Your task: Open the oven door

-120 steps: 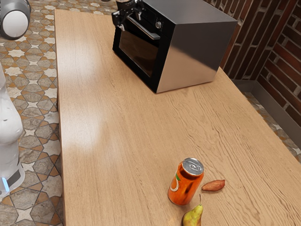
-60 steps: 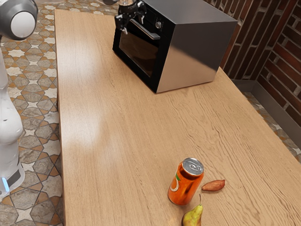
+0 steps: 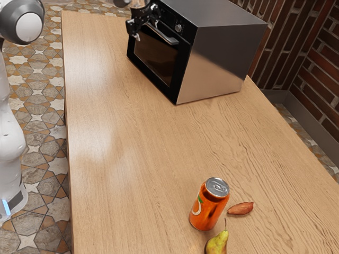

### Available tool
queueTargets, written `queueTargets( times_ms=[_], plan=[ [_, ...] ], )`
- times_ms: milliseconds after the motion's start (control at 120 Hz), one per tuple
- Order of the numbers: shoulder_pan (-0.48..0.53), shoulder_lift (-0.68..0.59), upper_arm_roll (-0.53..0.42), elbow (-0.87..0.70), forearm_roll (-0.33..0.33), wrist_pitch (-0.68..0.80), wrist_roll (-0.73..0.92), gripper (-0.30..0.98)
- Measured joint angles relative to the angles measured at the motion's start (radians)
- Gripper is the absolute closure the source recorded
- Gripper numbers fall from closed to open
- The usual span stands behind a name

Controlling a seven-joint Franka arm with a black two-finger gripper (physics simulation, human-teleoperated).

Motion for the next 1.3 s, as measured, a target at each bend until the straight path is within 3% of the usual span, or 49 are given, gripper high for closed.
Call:
queueTargets(
  times_ms=[508, 1300],
  plan=[
    [-0.013, -0.041, 0.015, -0.065, -0.013, 0.001, 0.017, 0.02],
    [-0.009, -0.266, 0.048, -0.335, 0.0, 0.02, 0.012, 0.02]
  ],
)
